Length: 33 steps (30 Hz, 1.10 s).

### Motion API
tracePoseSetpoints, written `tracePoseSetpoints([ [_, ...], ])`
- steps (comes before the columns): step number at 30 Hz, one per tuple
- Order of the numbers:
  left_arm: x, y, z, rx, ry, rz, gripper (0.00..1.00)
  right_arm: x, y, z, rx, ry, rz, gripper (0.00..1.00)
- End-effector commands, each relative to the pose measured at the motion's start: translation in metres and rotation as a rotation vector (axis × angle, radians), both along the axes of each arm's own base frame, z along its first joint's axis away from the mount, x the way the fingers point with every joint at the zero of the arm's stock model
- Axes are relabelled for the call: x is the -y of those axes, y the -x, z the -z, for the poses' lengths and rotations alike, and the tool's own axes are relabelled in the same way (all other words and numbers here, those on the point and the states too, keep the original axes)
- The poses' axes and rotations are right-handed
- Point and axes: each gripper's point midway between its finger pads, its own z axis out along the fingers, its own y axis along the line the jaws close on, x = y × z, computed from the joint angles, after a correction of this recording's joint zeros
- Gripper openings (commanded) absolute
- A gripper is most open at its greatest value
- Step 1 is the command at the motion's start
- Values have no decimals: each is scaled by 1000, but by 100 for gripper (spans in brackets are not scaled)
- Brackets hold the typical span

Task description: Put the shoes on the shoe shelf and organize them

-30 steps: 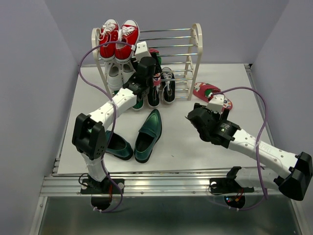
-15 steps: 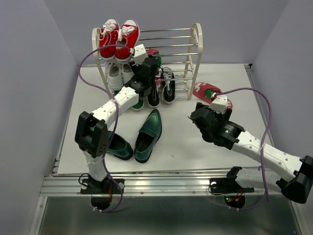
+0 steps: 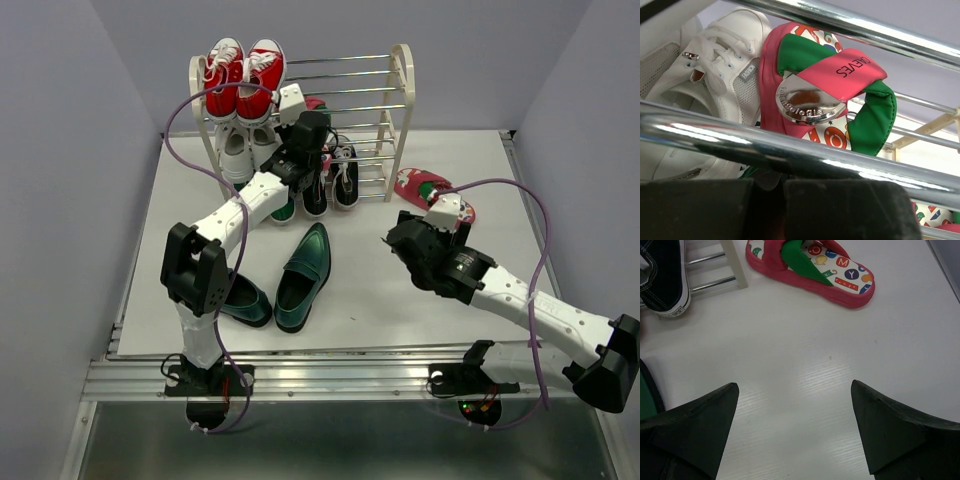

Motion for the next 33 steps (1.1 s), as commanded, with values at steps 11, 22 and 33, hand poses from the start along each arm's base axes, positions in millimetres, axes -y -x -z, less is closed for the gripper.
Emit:
tracePoseSetpoints([
  [11, 15, 17, -52, 230, -6, 249, 0, -2, -6, 4, 13, -3, 21, 100],
  [22, 23, 10, -33, 216, -68, 339, 0, -3, -7, 8, 0, 12, 19, 100],
  [33, 26, 7, -27, 264, -138, 400, 0, -5, -9, 16, -27, 50, 11, 100],
])
